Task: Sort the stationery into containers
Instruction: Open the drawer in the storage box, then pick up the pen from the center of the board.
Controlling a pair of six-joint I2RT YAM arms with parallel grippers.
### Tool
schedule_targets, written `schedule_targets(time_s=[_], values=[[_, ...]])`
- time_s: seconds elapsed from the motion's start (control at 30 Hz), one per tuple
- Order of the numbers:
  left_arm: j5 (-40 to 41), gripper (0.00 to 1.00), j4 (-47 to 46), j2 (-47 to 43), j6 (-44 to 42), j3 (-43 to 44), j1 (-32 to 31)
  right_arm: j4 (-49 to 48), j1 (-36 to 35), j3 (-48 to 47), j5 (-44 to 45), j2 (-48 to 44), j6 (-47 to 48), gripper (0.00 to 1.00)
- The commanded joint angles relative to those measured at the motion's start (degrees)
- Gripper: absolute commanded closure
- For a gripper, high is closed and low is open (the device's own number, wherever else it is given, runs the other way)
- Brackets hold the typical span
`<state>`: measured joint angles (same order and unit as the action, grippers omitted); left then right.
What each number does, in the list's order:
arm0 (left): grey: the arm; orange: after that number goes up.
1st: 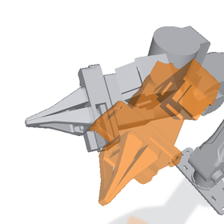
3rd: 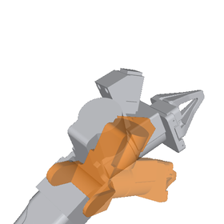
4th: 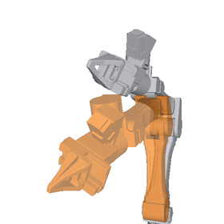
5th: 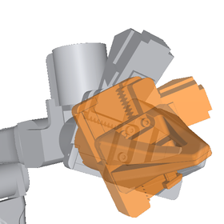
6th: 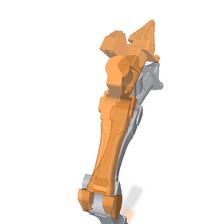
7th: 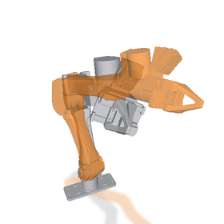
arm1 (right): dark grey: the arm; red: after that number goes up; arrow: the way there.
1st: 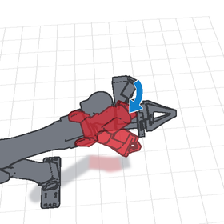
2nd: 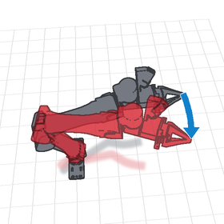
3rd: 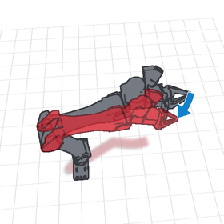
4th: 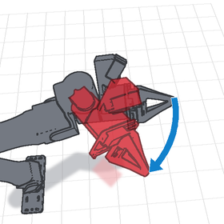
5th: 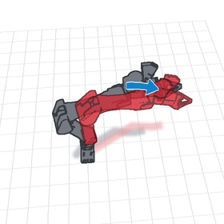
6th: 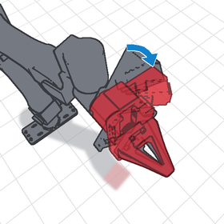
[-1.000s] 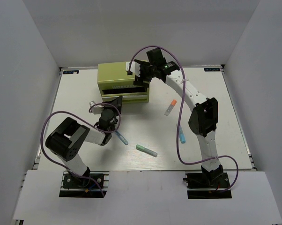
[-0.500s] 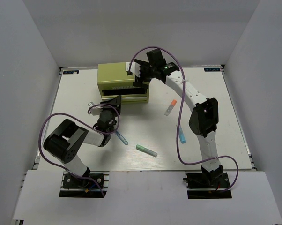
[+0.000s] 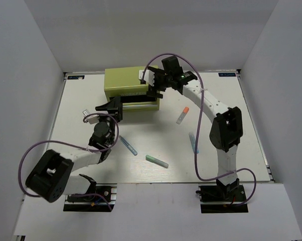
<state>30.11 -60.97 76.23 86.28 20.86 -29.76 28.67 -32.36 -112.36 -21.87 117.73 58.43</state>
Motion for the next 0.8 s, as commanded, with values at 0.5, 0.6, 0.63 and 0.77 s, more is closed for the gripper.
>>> schedule_targets(time_s=[0.5,0.6,0.63,0.77], values=[[-16.74,0.21,73.07,-34.21,-9.01,1.01,1.37,-5.33,3.79,28.86,14.92,-27.21,-24.56,0.26],[-17.54,0.23,81.78,-34.21,-12.53,4.34,1.37,0.33,7.73,31.31,14.23,-26.77,-32.65,0.72],[-17.54,0.25,84.32,-34.21,-14.98,5.32,1.37,1.03,9.14,32.80,13.26,-27.20,-35.73,0.87],[-18.06,0.51,87.16,-29.65,-19.82,10.50,1.37,3.15,12.93,34.84,11.06,-26.94,-43.48,0.74]])
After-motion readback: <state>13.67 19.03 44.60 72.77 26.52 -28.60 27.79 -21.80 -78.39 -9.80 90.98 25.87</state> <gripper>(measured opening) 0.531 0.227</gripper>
